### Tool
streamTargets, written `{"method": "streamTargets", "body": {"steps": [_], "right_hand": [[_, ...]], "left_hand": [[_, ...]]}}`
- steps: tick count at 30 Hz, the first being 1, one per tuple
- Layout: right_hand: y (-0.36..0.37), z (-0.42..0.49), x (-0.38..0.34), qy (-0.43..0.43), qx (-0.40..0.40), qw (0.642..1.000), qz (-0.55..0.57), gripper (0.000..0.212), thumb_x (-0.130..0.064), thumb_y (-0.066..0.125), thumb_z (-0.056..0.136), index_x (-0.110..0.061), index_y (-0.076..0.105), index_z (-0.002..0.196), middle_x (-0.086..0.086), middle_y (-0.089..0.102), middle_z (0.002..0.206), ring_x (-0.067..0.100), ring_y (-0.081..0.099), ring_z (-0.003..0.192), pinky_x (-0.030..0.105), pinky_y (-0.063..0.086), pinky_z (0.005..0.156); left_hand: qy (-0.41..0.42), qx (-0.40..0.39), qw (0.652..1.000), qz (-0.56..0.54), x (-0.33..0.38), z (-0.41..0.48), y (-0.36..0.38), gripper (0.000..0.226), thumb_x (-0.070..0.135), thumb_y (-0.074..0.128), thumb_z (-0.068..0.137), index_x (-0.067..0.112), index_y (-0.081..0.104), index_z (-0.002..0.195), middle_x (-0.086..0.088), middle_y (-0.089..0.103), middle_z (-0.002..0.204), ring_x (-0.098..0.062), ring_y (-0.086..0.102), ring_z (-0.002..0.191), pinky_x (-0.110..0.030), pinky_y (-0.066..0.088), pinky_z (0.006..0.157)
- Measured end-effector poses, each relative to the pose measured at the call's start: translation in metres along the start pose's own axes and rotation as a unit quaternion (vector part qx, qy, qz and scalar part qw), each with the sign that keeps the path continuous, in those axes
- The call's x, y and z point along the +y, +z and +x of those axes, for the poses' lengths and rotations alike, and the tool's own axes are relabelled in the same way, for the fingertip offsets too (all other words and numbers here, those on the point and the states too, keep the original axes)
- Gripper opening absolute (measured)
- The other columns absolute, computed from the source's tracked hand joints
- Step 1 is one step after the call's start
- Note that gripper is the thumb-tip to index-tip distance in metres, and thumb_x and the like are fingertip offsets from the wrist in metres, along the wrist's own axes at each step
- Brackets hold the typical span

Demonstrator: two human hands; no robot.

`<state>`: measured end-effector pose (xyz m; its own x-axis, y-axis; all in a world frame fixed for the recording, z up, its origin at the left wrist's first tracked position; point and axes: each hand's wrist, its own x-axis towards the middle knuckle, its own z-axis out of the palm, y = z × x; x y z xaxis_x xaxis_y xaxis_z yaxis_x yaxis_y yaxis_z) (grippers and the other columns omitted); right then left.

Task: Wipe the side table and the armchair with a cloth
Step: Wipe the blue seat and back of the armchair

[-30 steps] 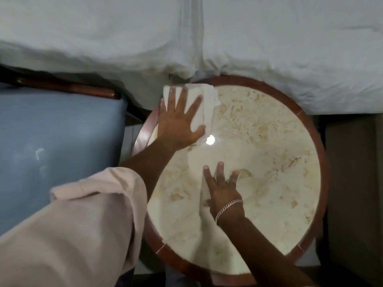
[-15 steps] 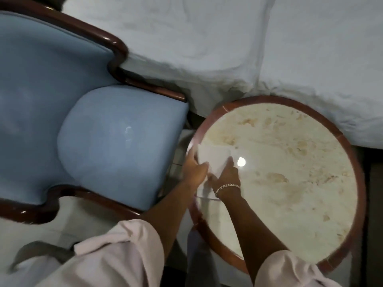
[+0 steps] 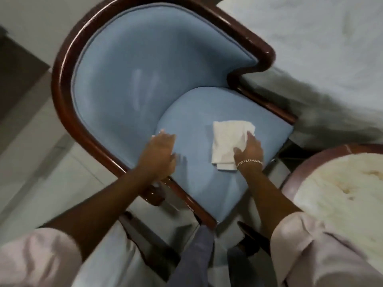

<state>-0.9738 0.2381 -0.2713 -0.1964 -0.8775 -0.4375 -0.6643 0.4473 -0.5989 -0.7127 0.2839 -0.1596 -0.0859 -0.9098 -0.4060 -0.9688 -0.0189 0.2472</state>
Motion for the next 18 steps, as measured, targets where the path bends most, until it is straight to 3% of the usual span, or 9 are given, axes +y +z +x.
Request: {"method": "streamTargets", "body": {"steps": [4, 6, 12, 14, 16, 18], "right_hand": [[0.049, 0.010, -0.005, -0.053, -0.058, 0.978, -0.196, 0.090, -0.070, 0.050, 0.083, -0.043, 0.001, 0.153, 0.006, -0.012, 0.166, 0.043, 0.001, 0.150, 0.067, 0.022, 0.111], [0.070, 0.007, -0.005, -0.041, -0.028, 0.970, -0.239, 0.091, -0.079, 0.042, 0.080, -0.047, -0.007, 0.150, 0.004, -0.020, 0.164, 0.045, -0.006, 0.149, 0.075, 0.017, 0.107], [0.108, 0.063, -0.057, -0.014, 0.063, 0.974, -0.217, 0.084, -0.078, 0.035, 0.081, -0.049, -0.005, 0.149, 0.007, -0.012, 0.166, 0.049, -0.003, 0.148, 0.078, 0.013, 0.106], [0.124, 0.053, -0.069, -0.134, 0.041, 0.953, -0.270, 0.075, -0.069, 0.033, 0.087, -0.046, 0.002, 0.151, 0.008, -0.004, 0.167, 0.050, 0.003, 0.148, 0.074, 0.015, 0.107], [0.130, 0.016, -0.038, -0.284, 0.008, 0.902, -0.324, 0.068, -0.062, 0.035, 0.091, -0.042, 0.013, 0.153, 0.010, 0.008, 0.166, 0.046, 0.013, 0.149, 0.068, 0.019, 0.108], [0.107, -0.021, 0.016, -0.344, 0.008, 0.871, -0.352, 0.068, -0.061, 0.042, 0.090, -0.039, 0.025, 0.151, 0.011, 0.020, 0.164, 0.044, 0.022, 0.148, 0.062, 0.025, 0.109]], "left_hand": [[0.059, 0.018, 0.986, 0.155, -0.064, -0.031, -0.033, 0.065, 0.044, 0.043, 0.093, -0.004, 0.057, 0.133, -0.027, 0.060, 0.137, -0.045, 0.046, 0.140, -0.062, 0.033, 0.116], [0.074, 0.028, 0.980, 0.182, -0.071, -0.034, -0.040, 0.068, 0.050, 0.041, 0.093, -0.001, 0.058, 0.134, -0.025, 0.058, 0.142, -0.041, 0.043, 0.142, -0.062, 0.029, 0.118], [0.054, 0.021, 0.979, 0.194, -0.068, -0.027, -0.039, 0.082, 0.062, 0.029, 0.095, 0.002, 0.044, 0.148, -0.021, 0.046, 0.155, -0.037, 0.034, 0.149, -0.060, 0.028, 0.120], [0.048, 0.016, 0.980, 0.194, -0.068, -0.026, -0.038, 0.084, 0.063, 0.028, 0.095, 0.002, 0.040, 0.150, -0.022, 0.044, 0.156, -0.037, 0.033, 0.149, -0.059, 0.029, 0.120], [0.046, 0.019, 0.980, 0.195, -0.067, -0.027, -0.039, 0.084, 0.063, 0.028, 0.095, 0.001, 0.037, 0.151, -0.023, 0.043, 0.156, -0.037, 0.033, 0.149, -0.059, 0.030, 0.120], [0.048, 0.032, 0.980, 0.188, -0.066, -0.027, -0.041, 0.084, 0.062, 0.032, 0.094, -0.001, 0.038, 0.150, -0.024, 0.044, 0.155, -0.038, 0.034, 0.148, -0.059, 0.031, 0.119]]}}
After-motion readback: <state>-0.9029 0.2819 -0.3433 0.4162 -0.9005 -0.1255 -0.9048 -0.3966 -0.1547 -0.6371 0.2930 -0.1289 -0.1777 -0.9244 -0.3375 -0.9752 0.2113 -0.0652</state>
